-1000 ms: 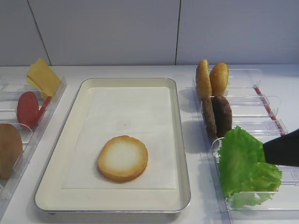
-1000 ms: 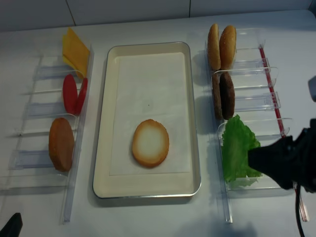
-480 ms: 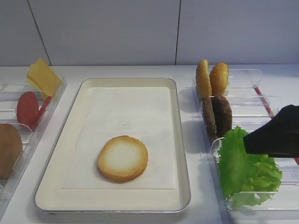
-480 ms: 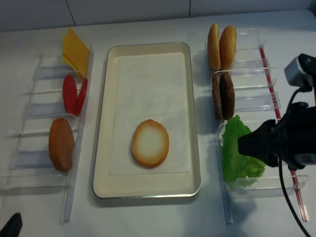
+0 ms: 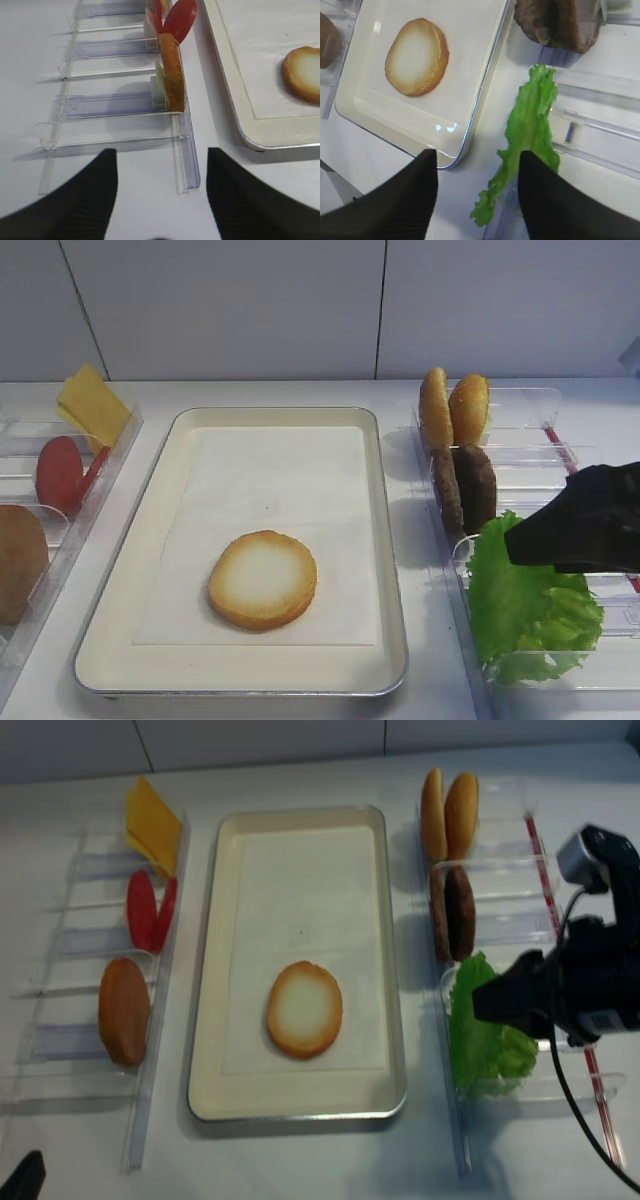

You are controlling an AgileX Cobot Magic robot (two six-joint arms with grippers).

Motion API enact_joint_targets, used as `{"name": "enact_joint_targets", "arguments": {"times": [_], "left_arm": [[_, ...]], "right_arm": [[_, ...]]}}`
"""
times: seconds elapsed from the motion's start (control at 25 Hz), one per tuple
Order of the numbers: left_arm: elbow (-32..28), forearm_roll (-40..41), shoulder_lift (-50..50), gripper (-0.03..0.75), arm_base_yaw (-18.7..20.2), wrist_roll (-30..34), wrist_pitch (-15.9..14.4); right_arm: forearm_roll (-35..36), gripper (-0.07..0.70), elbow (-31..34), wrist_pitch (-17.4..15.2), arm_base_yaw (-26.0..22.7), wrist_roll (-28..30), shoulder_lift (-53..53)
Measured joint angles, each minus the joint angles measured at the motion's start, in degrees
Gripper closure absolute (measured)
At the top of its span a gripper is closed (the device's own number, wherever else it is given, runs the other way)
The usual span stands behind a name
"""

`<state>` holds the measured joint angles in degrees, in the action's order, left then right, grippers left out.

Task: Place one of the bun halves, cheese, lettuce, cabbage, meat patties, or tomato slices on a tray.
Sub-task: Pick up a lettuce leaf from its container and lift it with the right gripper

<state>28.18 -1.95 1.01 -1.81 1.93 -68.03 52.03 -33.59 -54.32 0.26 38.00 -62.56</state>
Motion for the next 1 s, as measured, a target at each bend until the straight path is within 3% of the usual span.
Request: {"name": "enact_joint_targets", "arguments": {"times": [0.64, 0.88, 1.0], "left_arm": [[0.00, 0.00, 0.00, 0.354, 0.00, 0.00, 0.00], [0.00, 0.00, 0.00, 0.354, 0.00, 0.00, 0.00], [0.00, 0.00, 0.00, 0.354, 0.00, 0.00, 0.00]], "right_arm": [[1.66, 0.363, -1.49, 1.93, 0.00, 2.42, -6.89], [1.78, 0.529, -2.17, 3.02, 0.00, 2.99, -7.98], [1.78, 0.566, -2.26, 3.15, 0.00, 3.57, -7.98]]}}
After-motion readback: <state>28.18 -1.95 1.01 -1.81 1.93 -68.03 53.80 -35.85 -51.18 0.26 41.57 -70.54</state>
